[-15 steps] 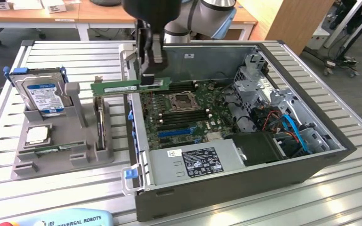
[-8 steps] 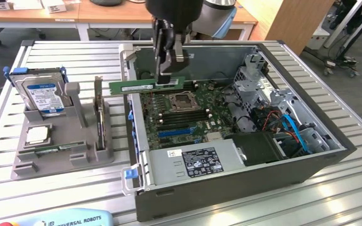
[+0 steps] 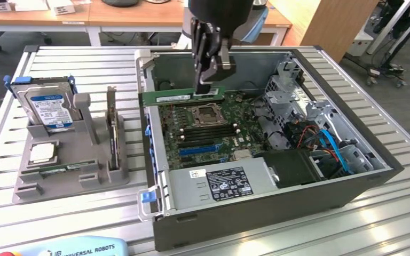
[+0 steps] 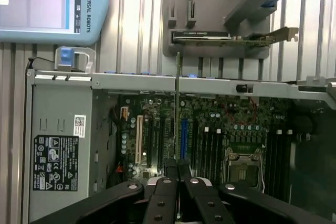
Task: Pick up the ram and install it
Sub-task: 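Pick up the ram and move it above insertion slot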
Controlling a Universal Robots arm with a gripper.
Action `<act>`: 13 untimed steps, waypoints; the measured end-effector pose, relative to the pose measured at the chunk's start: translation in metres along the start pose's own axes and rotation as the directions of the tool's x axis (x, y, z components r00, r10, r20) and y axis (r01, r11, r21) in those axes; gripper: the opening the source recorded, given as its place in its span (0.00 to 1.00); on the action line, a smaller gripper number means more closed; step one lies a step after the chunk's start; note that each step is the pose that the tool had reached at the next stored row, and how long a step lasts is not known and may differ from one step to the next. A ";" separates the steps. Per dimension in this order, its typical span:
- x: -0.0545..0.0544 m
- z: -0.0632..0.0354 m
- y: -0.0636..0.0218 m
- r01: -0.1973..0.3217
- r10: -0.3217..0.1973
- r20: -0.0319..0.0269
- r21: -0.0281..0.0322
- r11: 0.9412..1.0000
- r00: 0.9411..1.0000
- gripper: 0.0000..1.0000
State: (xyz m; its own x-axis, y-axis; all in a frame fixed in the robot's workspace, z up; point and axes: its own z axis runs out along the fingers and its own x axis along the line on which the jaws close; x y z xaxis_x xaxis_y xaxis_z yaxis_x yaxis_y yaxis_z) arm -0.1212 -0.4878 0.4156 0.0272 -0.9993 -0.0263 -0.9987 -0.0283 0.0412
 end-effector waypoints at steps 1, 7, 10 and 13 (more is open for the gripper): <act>0.000 -0.0002 -0.0033 0.000 0.000 0.000 0.000 1.000 1.000 0.11; 0.001 -0.0011 -0.0263 0.000 0.000 0.000 0.000 1.000 1.000 0.11; 0.001 -0.0016 -0.0373 0.000 0.000 0.000 0.000 1.000 1.000 0.11; 0.001 -0.0021 -0.0482 0.000 0.000 0.000 0.000 1.000 1.000 0.11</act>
State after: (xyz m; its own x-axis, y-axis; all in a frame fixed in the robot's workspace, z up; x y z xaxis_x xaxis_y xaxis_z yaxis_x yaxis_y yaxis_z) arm -0.0730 -0.4878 0.4156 0.0272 -0.9993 -0.0262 -0.9987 -0.0283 0.0413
